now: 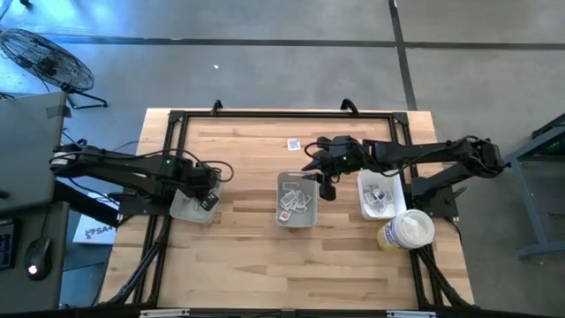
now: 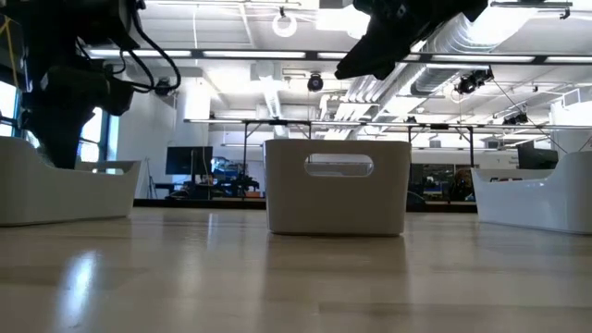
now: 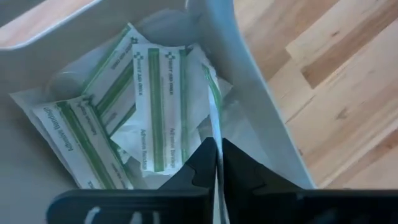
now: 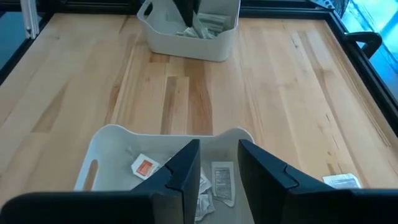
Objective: Pick & Place First Aid Supplies
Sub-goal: Put the bandage pack into the left gray bin, then put the alcohol pad into the white bin
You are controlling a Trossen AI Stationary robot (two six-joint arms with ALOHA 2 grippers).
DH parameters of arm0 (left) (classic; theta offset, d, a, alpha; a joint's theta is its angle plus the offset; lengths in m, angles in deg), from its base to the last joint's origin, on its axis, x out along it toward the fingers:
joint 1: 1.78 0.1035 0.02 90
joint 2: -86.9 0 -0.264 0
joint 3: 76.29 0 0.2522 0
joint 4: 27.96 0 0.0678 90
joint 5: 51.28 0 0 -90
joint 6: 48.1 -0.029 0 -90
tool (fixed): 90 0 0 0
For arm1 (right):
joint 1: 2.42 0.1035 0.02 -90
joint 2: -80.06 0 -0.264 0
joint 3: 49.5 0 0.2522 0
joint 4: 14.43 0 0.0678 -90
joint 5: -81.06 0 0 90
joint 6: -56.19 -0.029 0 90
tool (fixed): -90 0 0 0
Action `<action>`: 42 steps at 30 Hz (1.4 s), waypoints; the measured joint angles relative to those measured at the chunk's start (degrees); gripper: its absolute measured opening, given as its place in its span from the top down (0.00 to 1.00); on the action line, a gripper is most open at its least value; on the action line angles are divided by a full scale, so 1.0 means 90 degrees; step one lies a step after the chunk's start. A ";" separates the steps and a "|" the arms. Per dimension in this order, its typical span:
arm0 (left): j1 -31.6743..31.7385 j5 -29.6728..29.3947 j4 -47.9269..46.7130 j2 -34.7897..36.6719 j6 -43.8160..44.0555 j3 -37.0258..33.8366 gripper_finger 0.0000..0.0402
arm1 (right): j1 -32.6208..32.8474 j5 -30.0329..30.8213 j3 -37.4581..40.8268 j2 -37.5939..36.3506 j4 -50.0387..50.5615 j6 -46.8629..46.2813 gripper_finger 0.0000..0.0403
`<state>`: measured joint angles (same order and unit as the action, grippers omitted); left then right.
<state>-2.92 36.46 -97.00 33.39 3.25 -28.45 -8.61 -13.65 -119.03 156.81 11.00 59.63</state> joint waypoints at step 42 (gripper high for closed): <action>0.1642 -0.1783 0.3984 -0.1924 -0.4717 0.1445 0.70 | -0.2507 -0.0056 -0.0174 0.1990 -0.0712 0.0406 0.75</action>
<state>11.86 20.40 -61.14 16.07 -39.21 -15.44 -31.18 -14.16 -120.59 174.73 4.59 63.28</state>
